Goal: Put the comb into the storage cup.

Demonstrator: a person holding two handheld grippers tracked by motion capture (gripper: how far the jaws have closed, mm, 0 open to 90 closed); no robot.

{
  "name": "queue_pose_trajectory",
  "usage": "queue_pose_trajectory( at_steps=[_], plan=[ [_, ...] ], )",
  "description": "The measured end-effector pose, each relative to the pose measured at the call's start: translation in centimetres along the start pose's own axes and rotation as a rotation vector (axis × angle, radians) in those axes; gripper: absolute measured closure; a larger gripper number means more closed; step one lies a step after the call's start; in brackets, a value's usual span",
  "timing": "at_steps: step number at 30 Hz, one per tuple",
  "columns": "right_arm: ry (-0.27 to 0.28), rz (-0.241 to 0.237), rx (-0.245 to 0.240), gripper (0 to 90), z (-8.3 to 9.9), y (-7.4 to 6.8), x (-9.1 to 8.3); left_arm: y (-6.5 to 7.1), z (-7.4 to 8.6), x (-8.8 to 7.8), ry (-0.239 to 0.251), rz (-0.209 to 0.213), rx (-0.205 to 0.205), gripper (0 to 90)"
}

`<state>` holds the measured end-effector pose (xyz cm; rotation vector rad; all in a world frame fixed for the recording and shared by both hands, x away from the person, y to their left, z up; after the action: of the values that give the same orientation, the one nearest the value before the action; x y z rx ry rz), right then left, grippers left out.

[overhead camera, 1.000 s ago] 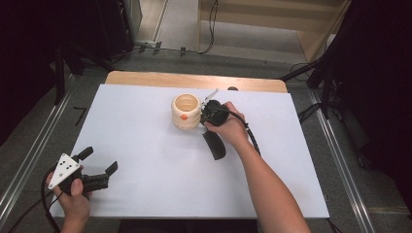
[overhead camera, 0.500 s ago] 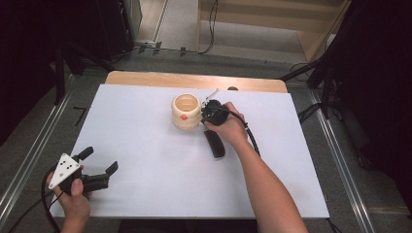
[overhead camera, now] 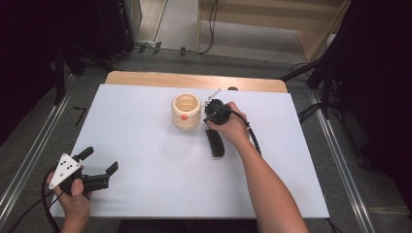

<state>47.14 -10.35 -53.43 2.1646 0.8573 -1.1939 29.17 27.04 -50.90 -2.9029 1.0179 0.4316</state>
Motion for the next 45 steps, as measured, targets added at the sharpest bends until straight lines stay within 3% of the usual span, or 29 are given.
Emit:
queue_pose_trajectory(
  at_steps=[19,30,34,38,45],
  plan=[
    [-0.034,0.023,0.071,88.4,1.6,2.4,-0.8,0.1,0.0,0.0,-0.004,0.0,0.003,0.0],
    [-0.019,0.044,0.133,88.4,1.0,4.7,-0.6,0.0,0.0,0.0,-0.003,0.0,0.001,0.0],
    [-0.017,0.045,0.148,88.3,0.8,5.0,0.0,0.0,0.0,0.0,-0.002,0.003,0.001,0.0],
    [-0.05,0.062,0.153,88.3,1.2,5.2,0.6,0.0,0.0,0.0,0.0,0.005,0.001,0.0],
    [-0.058,0.05,0.162,88.3,2.3,5.5,0.3,0.1,0.0,0.0,-0.004,0.004,0.002,0.0]
  ],
)
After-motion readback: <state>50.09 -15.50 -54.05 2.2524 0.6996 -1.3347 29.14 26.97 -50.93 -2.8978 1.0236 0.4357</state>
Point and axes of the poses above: each handheld gripper's, and its own axes: x roughly forward along the jaws, z roughly out of its underside, y roughly to its right, the point moved 6 cm from there along x, roughly forward along the jaws, and after that the axes turned 6 degrees about z, right-handed, at the moved point
